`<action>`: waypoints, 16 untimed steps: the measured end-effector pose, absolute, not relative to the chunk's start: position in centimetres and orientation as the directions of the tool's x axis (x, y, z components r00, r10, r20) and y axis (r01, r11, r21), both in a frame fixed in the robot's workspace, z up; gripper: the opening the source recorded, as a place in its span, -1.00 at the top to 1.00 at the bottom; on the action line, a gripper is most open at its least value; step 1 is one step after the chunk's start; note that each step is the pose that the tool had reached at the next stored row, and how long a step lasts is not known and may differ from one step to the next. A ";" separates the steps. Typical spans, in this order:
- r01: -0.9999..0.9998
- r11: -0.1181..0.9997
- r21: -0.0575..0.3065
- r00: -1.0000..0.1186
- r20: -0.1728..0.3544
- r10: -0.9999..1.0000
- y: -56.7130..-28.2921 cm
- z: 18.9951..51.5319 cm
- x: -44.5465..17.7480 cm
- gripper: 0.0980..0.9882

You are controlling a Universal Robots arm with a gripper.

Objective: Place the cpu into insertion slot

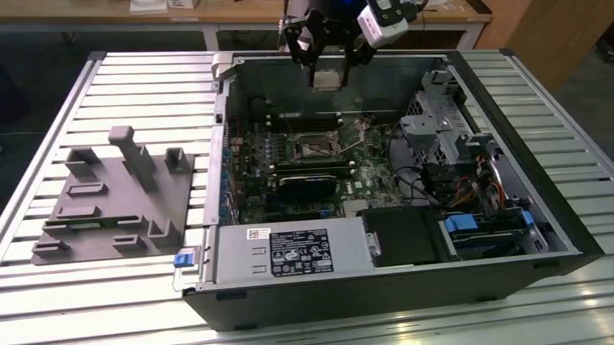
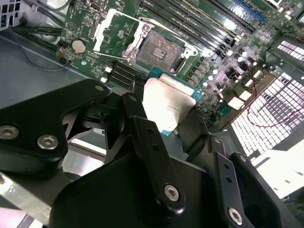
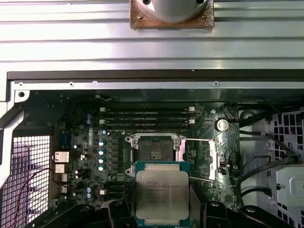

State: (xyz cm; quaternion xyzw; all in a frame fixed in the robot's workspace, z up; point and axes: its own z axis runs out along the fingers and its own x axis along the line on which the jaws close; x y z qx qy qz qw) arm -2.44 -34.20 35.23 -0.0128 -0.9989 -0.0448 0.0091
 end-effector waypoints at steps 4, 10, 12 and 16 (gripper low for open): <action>0.026 0.996 0.089 -1.000 0.019 0.025 -34.2 35.0 -2.4 0.01; 0.026 0.996 0.089 -1.000 0.019 0.025 -34.2 34.7 -2.4 0.01; 0.026 0.996 0.089 -1.000 0.019 0.025 -34.2 34.6 -2.4 0.01; 0.026 0.996 0.089 -1.000 0.019 0.025 -34.2 34.4 -2.4 0.01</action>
